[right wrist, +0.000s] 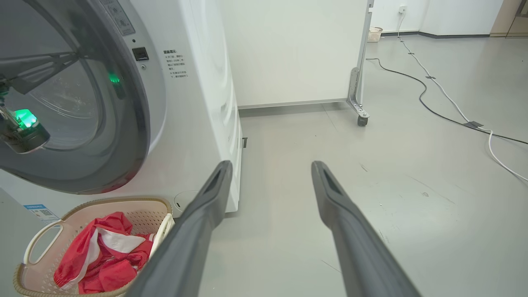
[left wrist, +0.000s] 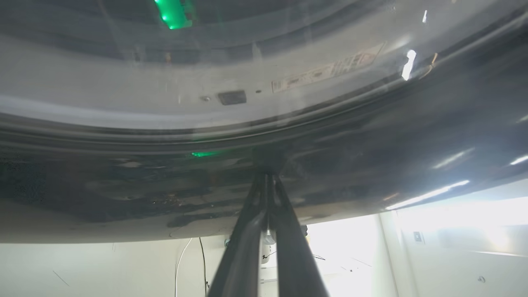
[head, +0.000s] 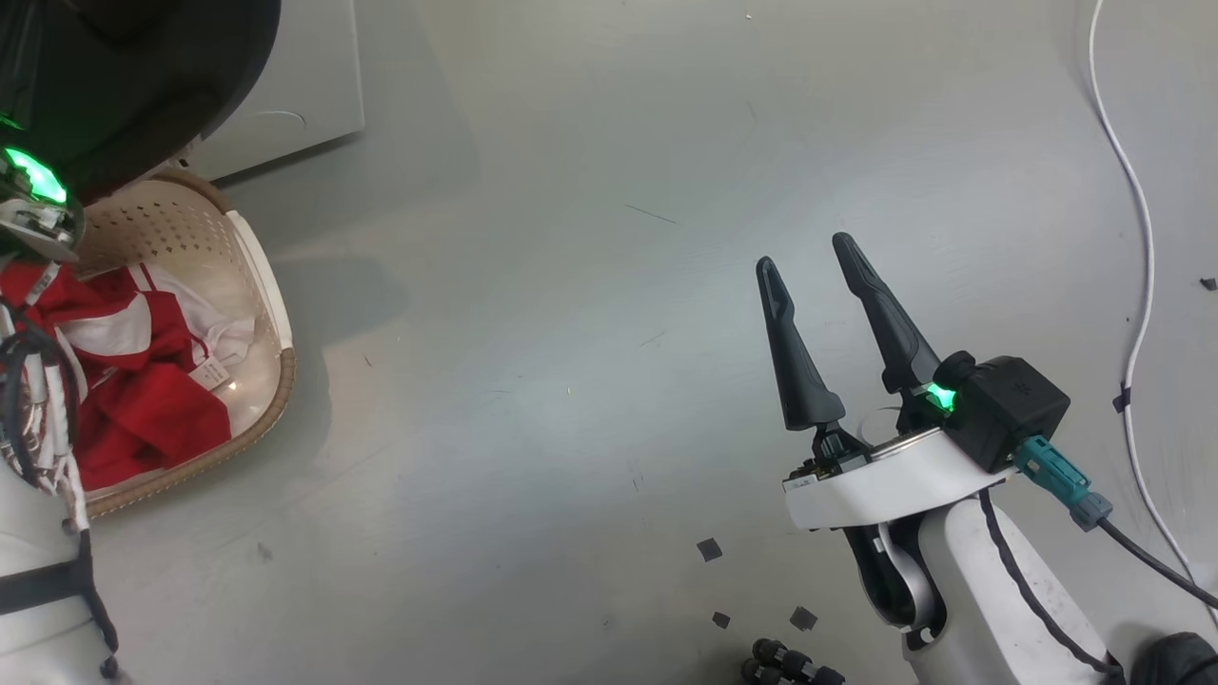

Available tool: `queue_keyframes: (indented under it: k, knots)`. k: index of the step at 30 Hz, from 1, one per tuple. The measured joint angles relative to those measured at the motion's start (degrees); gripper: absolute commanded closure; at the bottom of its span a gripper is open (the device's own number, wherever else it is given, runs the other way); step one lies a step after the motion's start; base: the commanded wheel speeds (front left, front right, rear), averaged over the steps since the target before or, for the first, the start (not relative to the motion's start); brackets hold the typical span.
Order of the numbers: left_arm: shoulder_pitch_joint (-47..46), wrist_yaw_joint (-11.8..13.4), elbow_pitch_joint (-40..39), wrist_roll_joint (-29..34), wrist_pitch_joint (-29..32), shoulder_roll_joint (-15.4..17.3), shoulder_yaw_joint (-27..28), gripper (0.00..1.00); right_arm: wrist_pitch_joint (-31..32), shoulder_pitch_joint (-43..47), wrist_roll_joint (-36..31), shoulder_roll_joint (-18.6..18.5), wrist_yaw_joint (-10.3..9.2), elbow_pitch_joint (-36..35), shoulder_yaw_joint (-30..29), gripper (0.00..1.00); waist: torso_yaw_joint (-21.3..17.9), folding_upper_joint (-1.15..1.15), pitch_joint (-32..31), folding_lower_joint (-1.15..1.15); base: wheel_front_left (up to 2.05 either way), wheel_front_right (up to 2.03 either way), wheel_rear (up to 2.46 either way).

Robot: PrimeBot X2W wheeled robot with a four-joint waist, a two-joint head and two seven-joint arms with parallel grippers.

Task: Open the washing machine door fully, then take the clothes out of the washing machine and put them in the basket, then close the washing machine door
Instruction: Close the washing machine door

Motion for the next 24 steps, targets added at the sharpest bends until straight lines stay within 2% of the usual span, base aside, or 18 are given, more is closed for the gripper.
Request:
queue_keyframes:
  k: [7,12,16,24]
  knots:
    - [-2.87,-0.15,3.38,0.48,-1.16,0.05,-0.18,1.0,0.0,0.0,0.05,0.0,-0.05,0.04,0.4,0.0,-0.17,0.0,-0.19,0.0,0.0,0.0,0.0]
    - [-3.1,-1.36,5.61,0.42,-1.15,-0.45,-0.37,1.0,-0.01,0.0,0.05,0.01,-0.98,0.37,-0.14,0.0,0.19,0.0,-0.75,0.0,0.0,0.0,0.0]
    - [-2.85,-2.38,6.54,-0.43,-0.81,-1.85,-0.4,1.0,-0.01,0.01,0.03,0.01,-0.99,0.78,-0.63,0.0,0.9,0.0,-1.51,0.0,0.0,0.0,0.0]
    - [3.14,-3.33,6.57,-2.1,0.29,-3.55,-0.29,1.0,-0.01,0.1,-0.73,0.01,-0.97,1.91,-1.6,0.0,3.49,0.0,-3.42,0.0,0.0,0.0,0.0]
